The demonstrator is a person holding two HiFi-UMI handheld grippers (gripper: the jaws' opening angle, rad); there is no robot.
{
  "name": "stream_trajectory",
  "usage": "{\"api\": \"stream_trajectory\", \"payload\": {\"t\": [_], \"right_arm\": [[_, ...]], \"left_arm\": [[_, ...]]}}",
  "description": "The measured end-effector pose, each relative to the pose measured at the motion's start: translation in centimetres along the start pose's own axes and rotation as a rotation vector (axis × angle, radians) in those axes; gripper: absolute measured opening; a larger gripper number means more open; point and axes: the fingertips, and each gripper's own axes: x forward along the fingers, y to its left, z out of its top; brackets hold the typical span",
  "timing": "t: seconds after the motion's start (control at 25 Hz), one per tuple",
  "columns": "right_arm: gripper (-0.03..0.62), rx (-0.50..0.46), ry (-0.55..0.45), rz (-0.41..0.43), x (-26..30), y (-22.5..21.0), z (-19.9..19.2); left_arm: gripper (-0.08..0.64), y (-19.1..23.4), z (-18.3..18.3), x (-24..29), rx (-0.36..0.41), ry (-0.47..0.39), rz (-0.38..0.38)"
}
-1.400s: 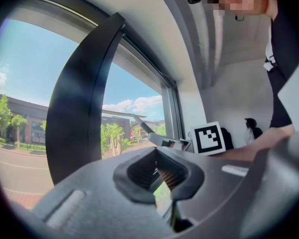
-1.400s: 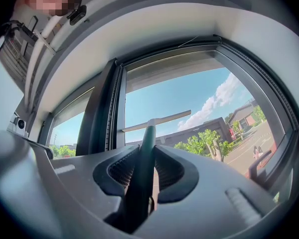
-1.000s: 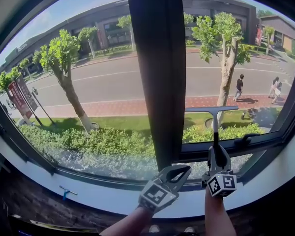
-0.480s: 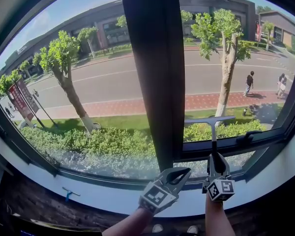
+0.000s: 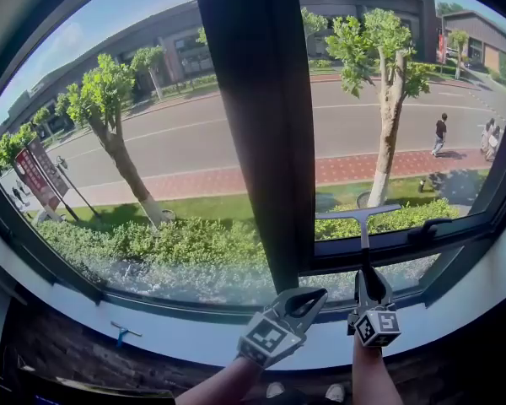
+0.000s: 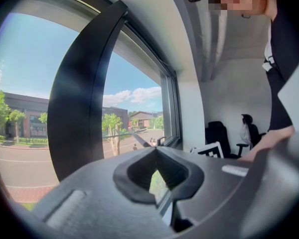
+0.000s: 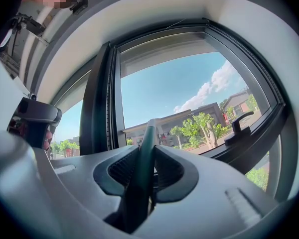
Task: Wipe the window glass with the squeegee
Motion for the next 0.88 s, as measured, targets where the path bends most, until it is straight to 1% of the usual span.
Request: {"api": "stream_trajectory", "payload": {"t": [0.24, 0.52, 0.88], "right_arm": [[0.098, 0.013, 0.039, -0.009, -0.4, -0.5, -2.2], [0.098, 0.028, 0.082, -0.016, -1.2, -1.1, -4.0], [0.098, 0.06, 0.122, -0.018, -1.7, -1.7, -5.9]], "left_arm": [[0.003, 0.0, -0.7, 0.0, -0.009, 0.015, -0.002], [0.003, -0.4, -1.1, 0.0, -0.015, 0.032, -0.004], [0.003, -0.1, -1.7, -0.1, -0.031, 0.049, 0.011]]}}
